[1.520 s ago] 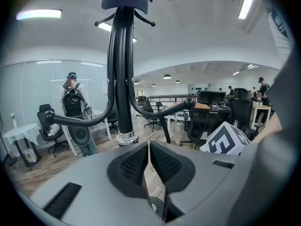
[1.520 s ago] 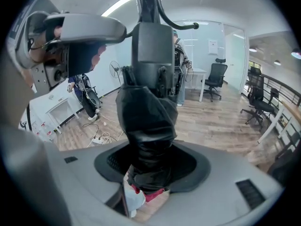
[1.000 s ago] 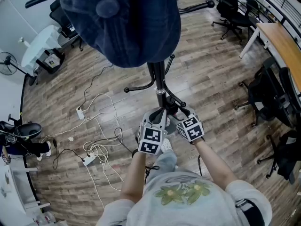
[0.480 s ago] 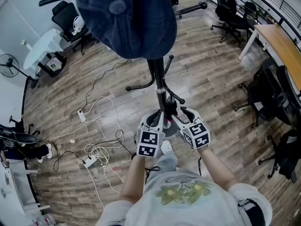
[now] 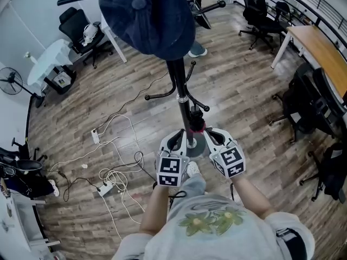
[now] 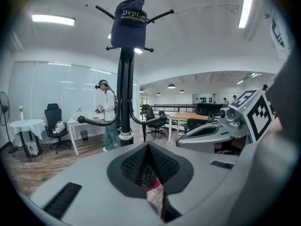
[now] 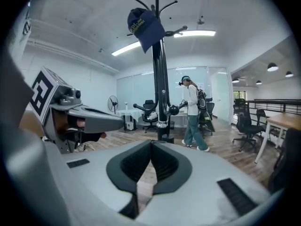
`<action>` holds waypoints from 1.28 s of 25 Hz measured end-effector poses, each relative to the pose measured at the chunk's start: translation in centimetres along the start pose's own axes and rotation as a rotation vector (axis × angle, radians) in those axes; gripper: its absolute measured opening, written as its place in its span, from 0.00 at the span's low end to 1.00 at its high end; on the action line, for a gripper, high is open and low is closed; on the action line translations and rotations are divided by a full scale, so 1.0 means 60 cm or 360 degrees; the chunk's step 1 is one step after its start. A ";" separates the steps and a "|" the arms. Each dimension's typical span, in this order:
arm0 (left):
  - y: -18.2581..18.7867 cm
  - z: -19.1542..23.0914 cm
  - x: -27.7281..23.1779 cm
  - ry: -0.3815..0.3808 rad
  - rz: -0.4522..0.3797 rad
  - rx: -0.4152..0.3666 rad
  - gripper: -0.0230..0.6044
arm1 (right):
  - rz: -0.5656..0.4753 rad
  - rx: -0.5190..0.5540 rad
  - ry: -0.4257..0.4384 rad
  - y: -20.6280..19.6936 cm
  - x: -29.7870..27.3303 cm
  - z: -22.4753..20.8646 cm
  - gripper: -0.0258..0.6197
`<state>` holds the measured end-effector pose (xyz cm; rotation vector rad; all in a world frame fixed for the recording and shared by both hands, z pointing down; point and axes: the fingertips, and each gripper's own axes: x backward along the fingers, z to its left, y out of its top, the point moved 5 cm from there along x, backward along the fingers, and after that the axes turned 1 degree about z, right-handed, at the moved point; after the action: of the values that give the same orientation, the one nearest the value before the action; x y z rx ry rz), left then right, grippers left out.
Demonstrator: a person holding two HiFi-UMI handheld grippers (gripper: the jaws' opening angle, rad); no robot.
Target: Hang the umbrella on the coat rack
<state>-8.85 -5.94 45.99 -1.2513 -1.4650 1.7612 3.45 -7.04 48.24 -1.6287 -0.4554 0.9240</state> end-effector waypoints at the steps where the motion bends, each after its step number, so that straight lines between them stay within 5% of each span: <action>1: 0.000 -0.004 0.008 -0.0001 -0.0005 0.0008 0.02 | -0.0007 -0.0004 0.0005 0.002 0.008 0.006 0.05; 10: -0.002 -0.064 0.082 -0.0053 -0.0098 -0.0019 0.04 | -0.0072 -0.0052 0.0036 0.003 0.078 0.061 0.04; 32: -0.043 -0.107 0.199 -0.0084 -0.0186 0.0152 0.04 | -0.0077 -0.0103 0.0007 -0.040 0.164 0.167 0.04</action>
<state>-8.77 7.81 44.75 -1.0576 -1.4354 1.7760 2.21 7.09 46.93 -1.6705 -0.5240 0.8774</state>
